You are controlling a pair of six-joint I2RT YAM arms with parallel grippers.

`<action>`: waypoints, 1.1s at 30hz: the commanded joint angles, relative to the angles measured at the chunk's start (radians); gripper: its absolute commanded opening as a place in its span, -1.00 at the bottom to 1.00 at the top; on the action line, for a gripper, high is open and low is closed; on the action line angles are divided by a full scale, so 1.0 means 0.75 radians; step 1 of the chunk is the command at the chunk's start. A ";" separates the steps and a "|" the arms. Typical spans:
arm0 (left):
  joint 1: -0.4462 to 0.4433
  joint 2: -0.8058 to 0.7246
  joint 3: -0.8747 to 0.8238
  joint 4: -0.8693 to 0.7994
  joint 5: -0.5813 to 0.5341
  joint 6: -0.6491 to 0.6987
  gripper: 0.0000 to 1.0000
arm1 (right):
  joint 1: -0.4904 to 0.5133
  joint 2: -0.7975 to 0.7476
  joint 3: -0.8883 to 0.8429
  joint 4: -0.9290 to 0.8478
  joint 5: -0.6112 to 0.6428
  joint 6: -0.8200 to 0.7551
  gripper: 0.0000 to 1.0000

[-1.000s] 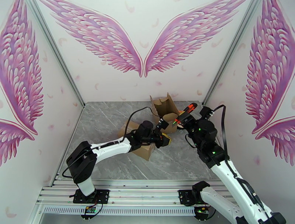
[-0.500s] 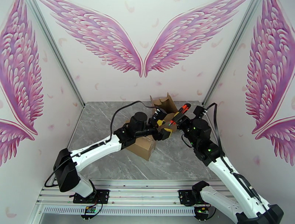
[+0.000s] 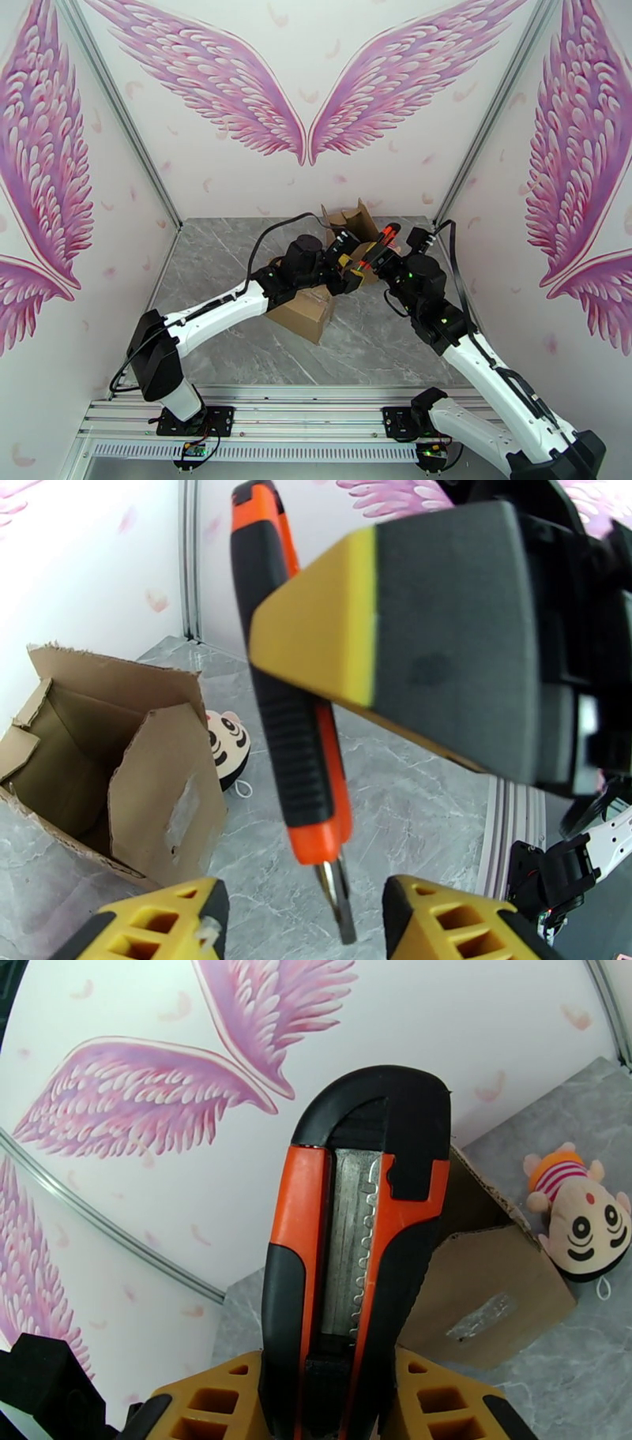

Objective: Unpack the express box

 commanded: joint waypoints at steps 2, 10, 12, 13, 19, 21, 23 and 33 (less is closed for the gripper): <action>0.004 0.051 0.110 -0.028 0.052 0.004 0.02 | 0.027 -0.011 0.039 0.031 -0.006 -0.018 -0.30; 0.021 0.089 0.122 -0.014 0.130 -0.028 -0.31 | 0.043 -0.013 0.021 0.069 -0.012 -0.028 -0.28; 0.036 0.087 0.118 0.003 0.153 -0.050 -0.48 | 0.043 -0.007 0.020 0.079 -0.030 -0.036 -0.28; 0.042 0.084 0.117 0.009 0.160 -0.057 -0.54 | 0.044 -0.005 0.018 0.084 -0.039 -0.038 -0.27; 0.057 0.078 0.112 0.005 0.191 -0.050 -0.85 | 0.047 0.002 0.004 0.095 -0.060 -0.046 -0.21; 0.059 0.069 0.102 0.006 0.198 -0.036 -0.90 | 0.047 -0.001 0.000 0.090 -0.063 -0.055 -0.17; 0.063 0.058 0.091 0.005 0.209 -0.023 -0.96 | 0.048 0.002 -0.002 0.086 -0.068 -0.067 -0.10; 0.112 -0.034 0.045 -0.097 0.264 0.083 -1.00 | 0.038 -0.022 0.039 -0.042 -0.065 -0.351 0.76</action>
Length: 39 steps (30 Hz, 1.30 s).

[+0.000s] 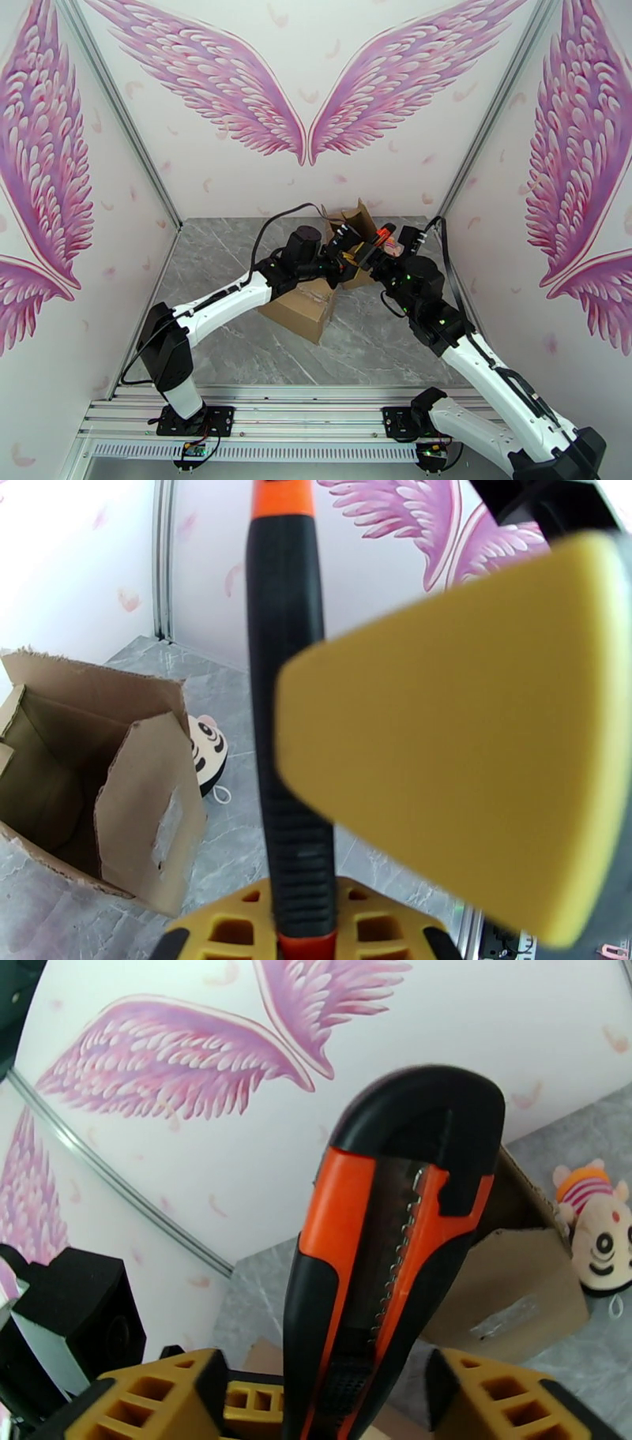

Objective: Unpack the express box

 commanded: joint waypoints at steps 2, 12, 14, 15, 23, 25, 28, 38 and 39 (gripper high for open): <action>0.039 -0.117 -0.018 -0.129 0.072 0.124 -1.00 | -0.008 -0.049 0.069 -0.127 -0.006 -0.323 0.98; 0.160 -0.256 -0.039 -0.492 0.227 0.436 -1.00 | -0.138 -0.089 0.246 -0.504 -0.489 -1.196 0.98; 0.169 -0.285 -0.057 -0.501 0.237 0.461 -1.00 | -0.155 -0.066 0.252 -0.525 -0.565 -1.251 0.98; 0.172 -0.301 -0.067 -0.499 0.245 0.465 -1.00 | -0.169 -0.050 0.252 -0.526 -0.602 -1.259 0.98; 0.200 -0.371 -0.131 -0.460 0.397 0.460 -1.00 | -0.316 -0.035 0.105 -0.237 -1.150 -1.080 0.99; 0.204 -0.368 -0.128 -0.456 0.440 0.453 -1.00 | -0.361 -0.031 0.034 -0.054 -1.288 -0.973 0.99; 0.205 -0.351 -0.116 -0.448 0.486 0.437 -1.00 | -0.383 -0.008 -0.054 0.236 -1.443 -0.809 0.99; 0.198 -0.268 -0.063 -0.337 0.641 0.332 -1.00 | -0.376 0.105 -0.141 0.776 -1.562 -0.464 0.91; 0.193 -0.263 -0.064 -0.319 0.649 0.320 -1.00 | -0.376 0.110 -0.152 0.830 -1.556 -0.440 0.91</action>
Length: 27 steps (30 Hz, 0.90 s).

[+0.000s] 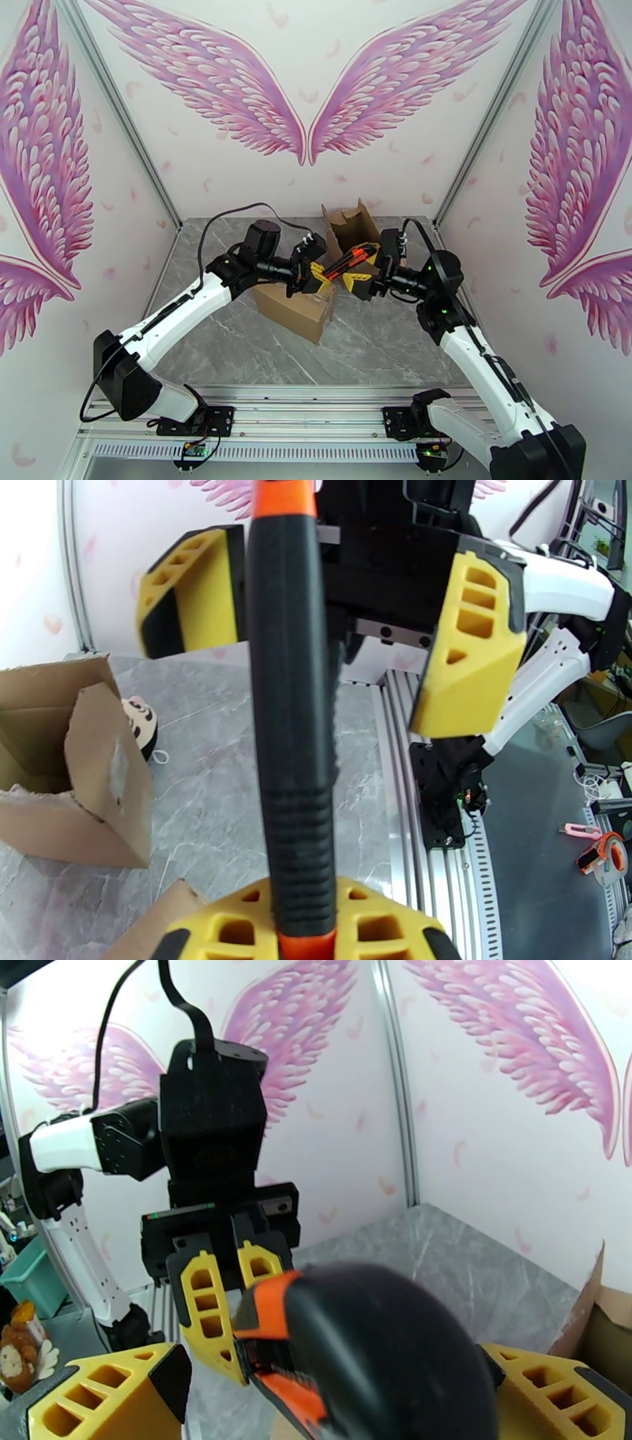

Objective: Unpack the express box

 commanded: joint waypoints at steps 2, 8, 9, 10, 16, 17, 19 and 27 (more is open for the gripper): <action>-0.015 0.038 0.040 0.109 0.099 -0.068 -1.00 | 0.004 0.030 -0.049 0.375 -0.042 0.219 0.89; -0.045 0.084 0.053 0.219 0.133 -0.147 -1.00 | 0.046 0.133 -0.041 0.672 -0.046 0.422 0.76; -0.049 0.089 0.056 0.240 0.139 -0.162 -1.00 | 0.054 0.144 -0.034 0.683 -0.046 0.429 0.74; -0.052 0.095 0.056 0.262 0.148 -0.178 -1.00 | 0.061 0.154 -0.029 0.686 -0.046 0.429 0.72; -0.067 0.111 0.069 0.297 0.197 -0.215 -1.00 | 0.069 0.175 -0.025 0.736 -0.063 0.473 0.51; -0.067 0.111 0.071 0.297 0.198 -0.215 -1.00 | 0.070 0.174 -0.025 0.738 -0.067 0.477 0.50; -0.067 0.116 0.075 0.286 0.214 -0.218 -1.00 | 0.070 0.175 -0.022 0.746 -0.088 0.497 0.38; -0.069 0.126 0.087 0.272 0.247 -0.228 -1.00 | 0.080 0.208 0.001 0.777 -0.144 0.565 -0.08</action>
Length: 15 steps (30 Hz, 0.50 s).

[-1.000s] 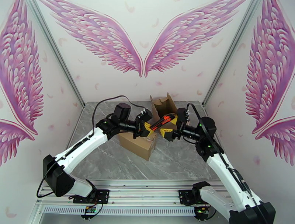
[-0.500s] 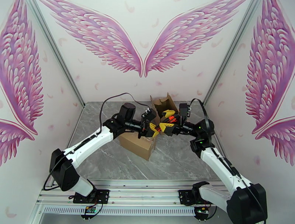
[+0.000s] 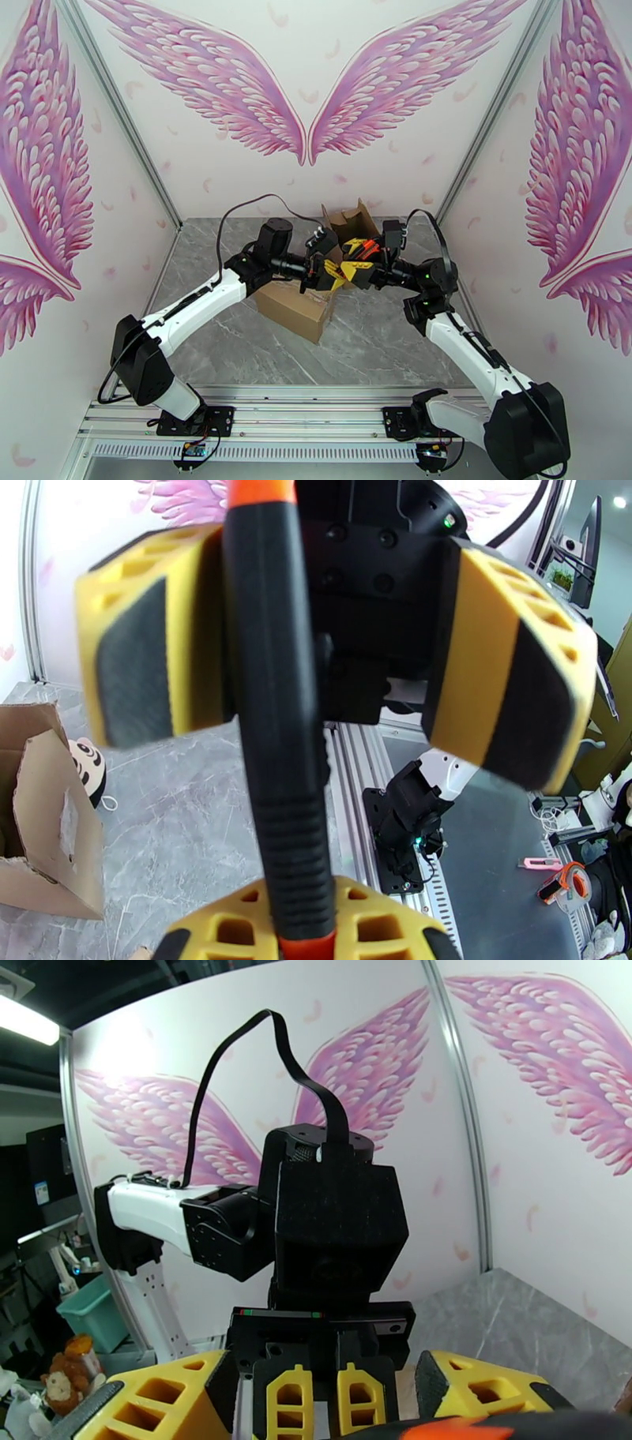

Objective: Unpack the express box

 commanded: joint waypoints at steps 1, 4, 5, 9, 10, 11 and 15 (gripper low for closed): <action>-0.019 0.010 0.064 -0.004 0.084 0.011 -1.00 | 0.018 0.010 0.034 0.031 -0.044 0.032 -0.10; -0.018 0.014 0.079 -0.040 0.096 0.026 -1.00 | 0.018 0.003 0.034 0.019 -0.046 0.023 -0.20; -0.017 0.015 0.085 -0.056 0.100 0.035 -1.00 | 0.018 0.001 0.034 0.012 -0.046 0.018 -0.21; -0.019 0.026 0.106 -0.118 0.135 0.066 -1.00 | 0.019 -0.025 0.035 -0.078 -0.038 -0.053 -0.14; -0.018 0.026 0.108 -0.122 0.146 0.068 -1.00 | 0.018 -0.035 0.031 -0.113 -0.024 -0.080 0.02; -0.022 0.026 0.111 -0.129 0.154 0.072 -1.00 | 0.018 -0.045 0.026 -0.133 -0.012 -0.105 0.12; -0.033 0.030 0.122 -0.166 0.168 0.094 -1.00 | 0.019 -0.068 0.002 -0.134 0.035 -0.143 0.38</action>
